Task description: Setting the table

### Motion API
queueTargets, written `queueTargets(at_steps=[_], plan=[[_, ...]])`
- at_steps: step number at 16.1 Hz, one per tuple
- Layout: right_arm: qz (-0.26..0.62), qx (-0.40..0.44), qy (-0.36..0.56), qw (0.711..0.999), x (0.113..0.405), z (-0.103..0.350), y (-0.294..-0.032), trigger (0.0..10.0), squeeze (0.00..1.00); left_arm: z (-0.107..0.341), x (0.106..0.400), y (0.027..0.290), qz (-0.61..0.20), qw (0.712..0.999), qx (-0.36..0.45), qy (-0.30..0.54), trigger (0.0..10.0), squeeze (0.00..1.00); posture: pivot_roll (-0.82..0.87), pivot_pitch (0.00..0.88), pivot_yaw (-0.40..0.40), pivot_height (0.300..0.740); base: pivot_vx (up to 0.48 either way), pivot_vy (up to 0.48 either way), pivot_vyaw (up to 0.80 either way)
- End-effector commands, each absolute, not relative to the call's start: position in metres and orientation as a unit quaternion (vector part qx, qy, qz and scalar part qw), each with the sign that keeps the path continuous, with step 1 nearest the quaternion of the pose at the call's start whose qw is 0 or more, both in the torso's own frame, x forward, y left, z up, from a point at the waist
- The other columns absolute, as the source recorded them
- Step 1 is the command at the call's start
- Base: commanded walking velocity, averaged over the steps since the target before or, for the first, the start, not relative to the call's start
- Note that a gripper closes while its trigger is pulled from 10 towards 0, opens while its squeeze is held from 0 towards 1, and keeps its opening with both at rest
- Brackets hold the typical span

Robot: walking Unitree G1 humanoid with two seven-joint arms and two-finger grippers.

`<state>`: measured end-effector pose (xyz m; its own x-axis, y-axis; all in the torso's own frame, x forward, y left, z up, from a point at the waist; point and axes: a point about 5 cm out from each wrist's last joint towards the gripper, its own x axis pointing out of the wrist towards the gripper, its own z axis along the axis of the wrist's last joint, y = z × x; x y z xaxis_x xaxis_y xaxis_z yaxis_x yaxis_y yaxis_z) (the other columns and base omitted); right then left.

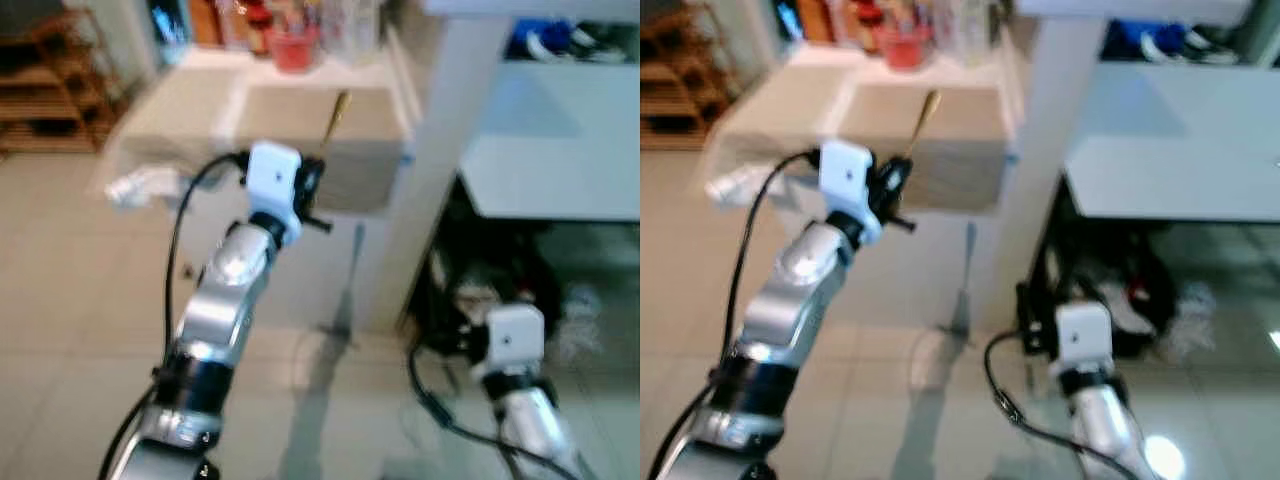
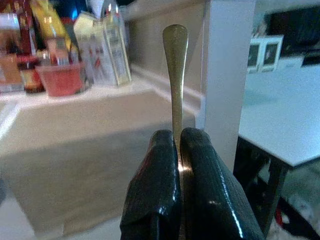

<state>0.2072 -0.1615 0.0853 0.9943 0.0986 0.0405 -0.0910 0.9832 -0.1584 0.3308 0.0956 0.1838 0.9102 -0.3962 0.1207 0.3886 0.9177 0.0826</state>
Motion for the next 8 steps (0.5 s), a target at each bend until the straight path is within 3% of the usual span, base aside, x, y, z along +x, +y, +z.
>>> queueTargets(at_steps=[1,5,8], plan=[[0.048,-0.079,-0.033,0.995,0.2082,0.0896,-0.1622,10.0,0.0,0.1884,0.333,0.0978,-0.196,0.977,0.036,-0.077,0.0,0.0,-0.12,0.0,0.04,0.736,0.0,-0.461,0.0],[0.05,-0.08,-0.036,0.995,0.2085,0.0905,-0.1615,10.0,0.0,0.1873,0.3339,0.0963,-0.2,0.975,0.05,-0.079,0.0,0.0,-0.12,0.0,0.04,0.736,0.0,-0.438,0.0],[0.051,-0.085,-0.035,0.994,0.2087,0.0907,-0.1617,10.0,0.0,0.1849,0.335,0.0961,-0.195,0.977,0.051,-0.075,0.0,0.0,-0.12,0.0,0.036,0.736,0.242,-0.411,0.14]])
